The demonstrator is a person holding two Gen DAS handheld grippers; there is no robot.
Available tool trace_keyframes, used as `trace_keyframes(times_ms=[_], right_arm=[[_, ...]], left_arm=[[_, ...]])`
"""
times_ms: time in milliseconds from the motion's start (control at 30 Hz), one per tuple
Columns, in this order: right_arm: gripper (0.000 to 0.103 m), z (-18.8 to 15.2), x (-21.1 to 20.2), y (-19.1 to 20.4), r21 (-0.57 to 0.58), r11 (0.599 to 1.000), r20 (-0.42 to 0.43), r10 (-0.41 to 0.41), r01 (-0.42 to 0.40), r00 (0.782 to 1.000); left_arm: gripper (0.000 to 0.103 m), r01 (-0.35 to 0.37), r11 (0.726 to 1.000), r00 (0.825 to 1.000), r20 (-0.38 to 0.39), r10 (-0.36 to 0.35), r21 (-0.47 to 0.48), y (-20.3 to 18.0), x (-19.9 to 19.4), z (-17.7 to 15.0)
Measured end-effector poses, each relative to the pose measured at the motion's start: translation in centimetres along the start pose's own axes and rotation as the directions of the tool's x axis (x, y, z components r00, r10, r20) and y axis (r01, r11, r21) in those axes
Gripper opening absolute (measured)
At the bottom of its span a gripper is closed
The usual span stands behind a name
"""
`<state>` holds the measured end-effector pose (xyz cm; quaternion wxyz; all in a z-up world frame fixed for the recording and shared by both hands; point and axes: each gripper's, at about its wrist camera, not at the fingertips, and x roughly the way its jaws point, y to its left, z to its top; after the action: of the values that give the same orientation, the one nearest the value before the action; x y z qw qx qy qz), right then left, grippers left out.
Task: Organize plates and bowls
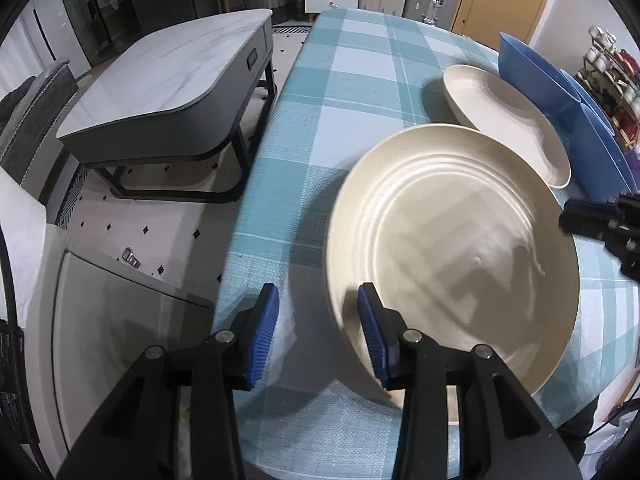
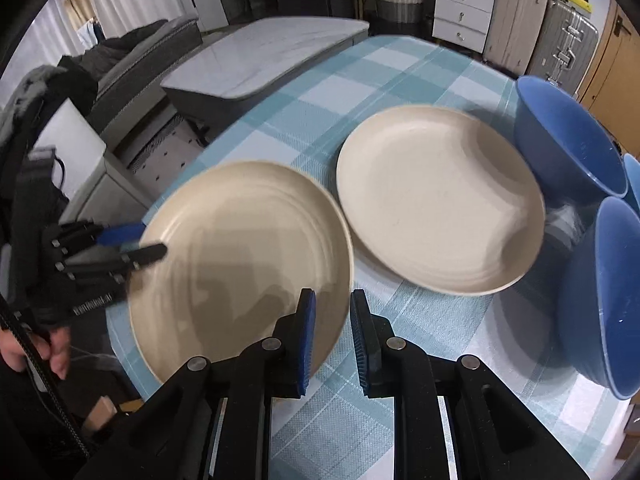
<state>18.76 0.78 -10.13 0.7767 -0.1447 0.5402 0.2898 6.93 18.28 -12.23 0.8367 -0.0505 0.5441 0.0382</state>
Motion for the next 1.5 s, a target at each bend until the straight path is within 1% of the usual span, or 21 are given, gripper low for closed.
trace_keyframes(times_ms=[67,233,367,500,600,700,800,933,1000,1033,1100,1133,1167,1300,1333,1367,1400,1433,1500], right_arm=[[0.018,0.0,0.7,0.1,-0.005,1.0,-0.016,-0.017,0.017,1.0],[0.017,-0.5,2.4,-0.2,0.011,1.0,-0.061,-0.005,0.006,0.998],[0.018,-0.6,2.9,-0.7,0.034,0.999,-0.058,0.035,-0.033,0.998],[0.018,-0.6,2.9,-1.2,0.051,0.998,-0.054,0.051,-0.048,0.997],[0.018,-0.7,1.9,-1.2,0.039,0.999,-0.013,0.002,-0.001,1.0],[0.018,-0.7,0.1,-1.1,0.048,0.999,0.053,-0.004,0.002,0.999],[0.019,-1.1,-2.1,-1.0,0.067,0.998,0.132,-0.011,0.003,0.991],[0.024,-2.1,-5.1,-0.8,0.09,0.996,0.237,-0.042,0.021,0.971],[0.029,-2.9,-6.5,-0.8,0.112,0.993,0.292,-0.064,0.032,0.954],[0.032,-3.1,-7.2,-1.0,0.124,0.992,0.312,-0.068,0.03,0.948],[0.037,-4.0,-8.4,-1.2,0.15,0.988,0.352,-0.084,0.032,0.932],[0.042,-4.4,-8.9,-1.3,0.162,0.986,0.37,-0.092,0.034,0.924],[0.047,-4.9,-9.4,-1.5,0.175,0.984,0.384,-0.103,0.037,0.918],[0.052,-6.7,-11.2,-2.3,0.23,0.972,0.435,-0.141,0.042,0.889],[0.055,-6.9,-11.5,-2.6,0.243,0.969,0.442,-0.147,0.04,0.885],[0.061,-7.4,-11.9,-3.0,0.261,0.965,0.451,-0.156,0.037,0.879],[0.064,-7.9,-12.3,-3.3,0.277,0.96,0.46,-0.164,0.034,0.873],[0.07,-8.3,-12.6,-3.6,0.291,0.956,0.469,-0.171,0.03,0.866],[0.072,-9.1,-13.3,-4.2,0.31,0.95,0.493,-0.185,0.026,0.85]], left_arm=[[0.041,0.003,1.0,1.0,0.0,-0.003,0.0,0.1,0.0,0.0],[0.044,0.002,1.0,1.0,0.002,-0.002,-0.006,0.5,-0.1,0.0],[0.047,0.0,1.0,1.0,0.004,0.0,-0.01,0.7,-0.2,0.0],[0.046,-0.01,1.0,1.0,0.013,0.01,-0.011,0.7,-0.7,-0.1],[0.046,0.004,1.0,0.999,0.041,-0.003,-0.01,0.4,-1.6,-0.2],[0.046,0.019,1.0,0.997,0.075,-0.018,-0.006,-0.2,-2.8,-0.2],[0.046,0.043,0.999,0.991,0.123,-0.044,0.006,-1.3,-4.4,0.0],[0.046,0.069,0.997,0.976,0.205,-0.074,0.034,-3.3,-7.0,-0.1],[0.047,0.089,0.995,0.964,0.245,-0.099,0.05,-4.3,-8.2,-0.1],[0.047,0.102,0.992,0.956,0.271,-0.117,0.07,-5.1,-9.0,-0.1],[0.049,0.1,0.99,0.946,0.299,-0.124,0.096,-6.4,-9.9,0.1],[0.051,0.101,0.989,0.943,0.307,-0.13,0.108,-7.1,-10.2,0.2],[0.051,0.105,0.987,0.939,0.314,-0.138,0.119,-7.6,-10.5,0.3],[0.051,0.12,0.981,0.929,0.33,-0.165,0.153,-10.0,-11.1,0.8],[0.052,0.123,0.98,0.928,0.332,-0.17,0.159,-10.5,-11.1,0.9],[0.052,0.124,0.98,0.925,0.338,-0.172,0.158,-11.0,-11.2,1.0],[0.052,0.117,0.982,0.925,0.345,-0.162,0.15,-11.3,-11.2,1.0],[0.053,0.106,0.984,0.922,0.357,-0.152,0.143,-11.7,-11.3,1.1],[0.053,0.102,0.984,0.919,0.365,-0.149,0.145,-12.3,-11.3,1.1]])
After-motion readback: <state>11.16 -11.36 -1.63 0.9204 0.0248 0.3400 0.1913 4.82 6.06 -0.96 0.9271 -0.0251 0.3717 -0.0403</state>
